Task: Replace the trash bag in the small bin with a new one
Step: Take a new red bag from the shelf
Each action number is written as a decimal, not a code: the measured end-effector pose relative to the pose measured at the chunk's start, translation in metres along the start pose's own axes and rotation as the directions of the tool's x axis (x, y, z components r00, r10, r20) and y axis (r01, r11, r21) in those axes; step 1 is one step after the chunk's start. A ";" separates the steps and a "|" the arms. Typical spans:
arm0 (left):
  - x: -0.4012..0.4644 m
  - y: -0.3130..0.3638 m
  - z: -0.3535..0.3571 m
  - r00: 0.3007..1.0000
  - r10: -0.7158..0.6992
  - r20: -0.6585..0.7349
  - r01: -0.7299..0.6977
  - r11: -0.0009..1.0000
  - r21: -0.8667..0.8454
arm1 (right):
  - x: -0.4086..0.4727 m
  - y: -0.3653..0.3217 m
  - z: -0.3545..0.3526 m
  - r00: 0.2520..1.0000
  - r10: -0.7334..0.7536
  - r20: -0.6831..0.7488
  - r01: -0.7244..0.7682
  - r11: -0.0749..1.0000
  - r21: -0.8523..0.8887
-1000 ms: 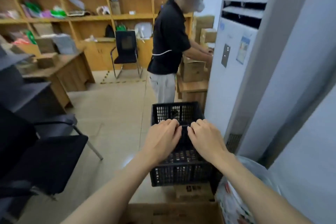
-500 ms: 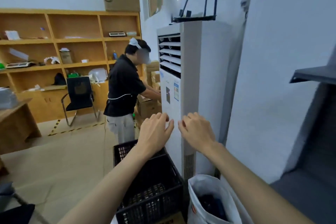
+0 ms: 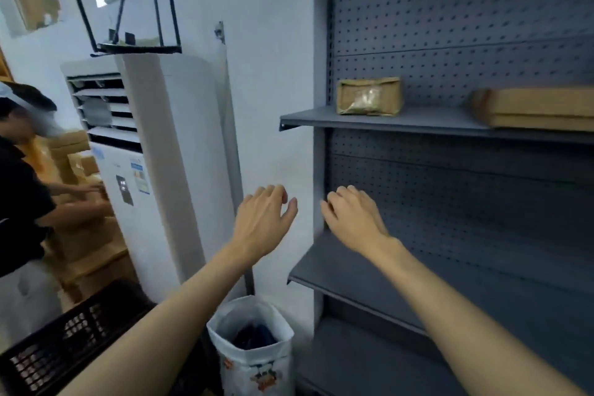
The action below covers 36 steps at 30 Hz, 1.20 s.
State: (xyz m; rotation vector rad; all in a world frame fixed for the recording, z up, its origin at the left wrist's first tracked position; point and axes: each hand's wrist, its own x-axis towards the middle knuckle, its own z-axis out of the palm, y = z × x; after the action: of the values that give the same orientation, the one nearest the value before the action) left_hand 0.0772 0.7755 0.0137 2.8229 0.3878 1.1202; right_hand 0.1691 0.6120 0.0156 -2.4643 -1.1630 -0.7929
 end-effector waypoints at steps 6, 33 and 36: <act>0.000 0.136 0.027 0.968 0.248 0.036 -0.238 0.954 -0.182 | -0.095 0.089 -0.073 0.969 0.233 -0.084 -0.245 0.954 -0.173; -0.271 0.873 -0.061 0.428 0.862 -0.271 -0.653 0.088 -0.753 | -0.675 0.299 -0.528 0.360 0.746 -0.560 -0.836 -0.008 -0.548; -0.306 0.917 -0.084 0.368 0.874 -0.317 -0.651 -0.001 -0.759 | -0.720 0.294 -0.558 0.290 0.744 -0.603 -0.828 -0.121 -0.547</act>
State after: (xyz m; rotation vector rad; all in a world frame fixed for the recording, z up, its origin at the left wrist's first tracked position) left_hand -0.0079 -0.1913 0.0243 2.0040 -1.5899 0.5913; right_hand -0.1719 -0.2826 0.0224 -2.9201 1.2663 -1.0715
